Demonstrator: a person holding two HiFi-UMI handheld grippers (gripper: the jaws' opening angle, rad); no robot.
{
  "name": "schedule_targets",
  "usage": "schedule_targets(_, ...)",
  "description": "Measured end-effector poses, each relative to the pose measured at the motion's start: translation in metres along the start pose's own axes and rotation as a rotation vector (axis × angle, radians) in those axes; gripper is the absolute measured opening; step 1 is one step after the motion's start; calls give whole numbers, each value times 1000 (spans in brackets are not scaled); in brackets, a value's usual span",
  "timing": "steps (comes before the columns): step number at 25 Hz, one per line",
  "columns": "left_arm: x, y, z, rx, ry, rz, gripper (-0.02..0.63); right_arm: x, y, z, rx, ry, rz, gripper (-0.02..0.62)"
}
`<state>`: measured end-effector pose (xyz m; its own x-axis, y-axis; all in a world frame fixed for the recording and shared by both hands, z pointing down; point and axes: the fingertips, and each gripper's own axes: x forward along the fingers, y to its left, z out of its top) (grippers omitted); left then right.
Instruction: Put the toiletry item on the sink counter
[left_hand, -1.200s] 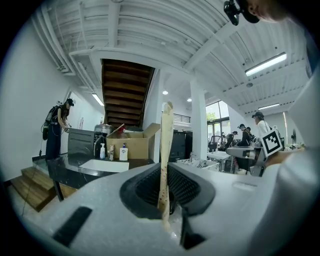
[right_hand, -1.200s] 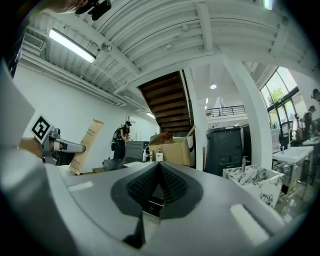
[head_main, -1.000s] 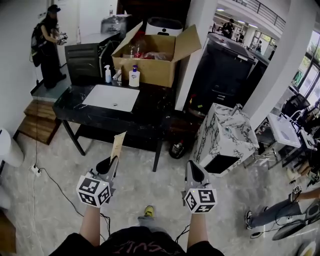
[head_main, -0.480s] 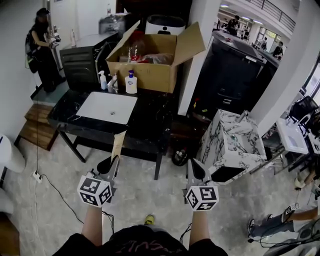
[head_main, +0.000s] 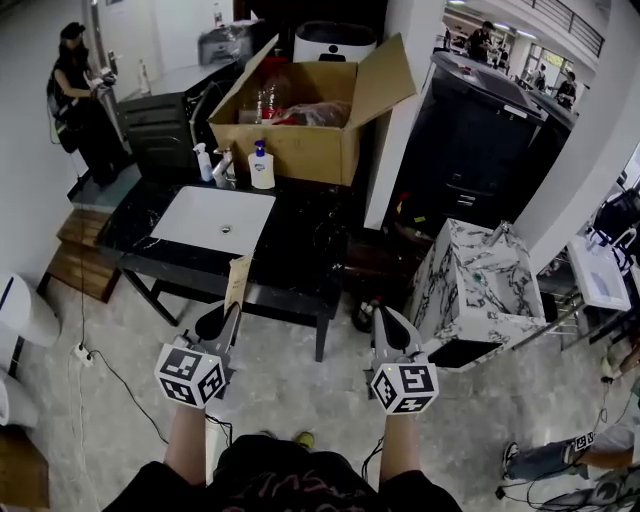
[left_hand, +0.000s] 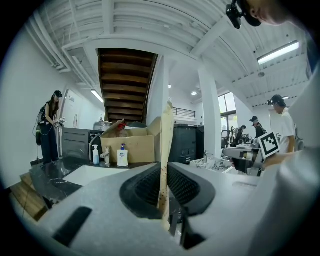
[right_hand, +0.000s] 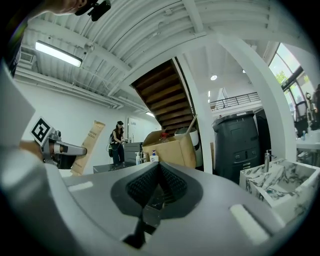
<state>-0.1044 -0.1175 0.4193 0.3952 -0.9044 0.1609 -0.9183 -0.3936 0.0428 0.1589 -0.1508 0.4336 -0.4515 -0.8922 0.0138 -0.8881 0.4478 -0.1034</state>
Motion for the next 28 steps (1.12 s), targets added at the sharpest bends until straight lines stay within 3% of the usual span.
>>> schedule_targets(13, 57, 26, 12, -6, -12, -10, 31, 60, -18, 6, -13, 3, 11, 12)
schedule_targets(28, 161, 91, 14, -47, 23, -100, 31, 159, -38, 2, -24, 39, -57, 12)
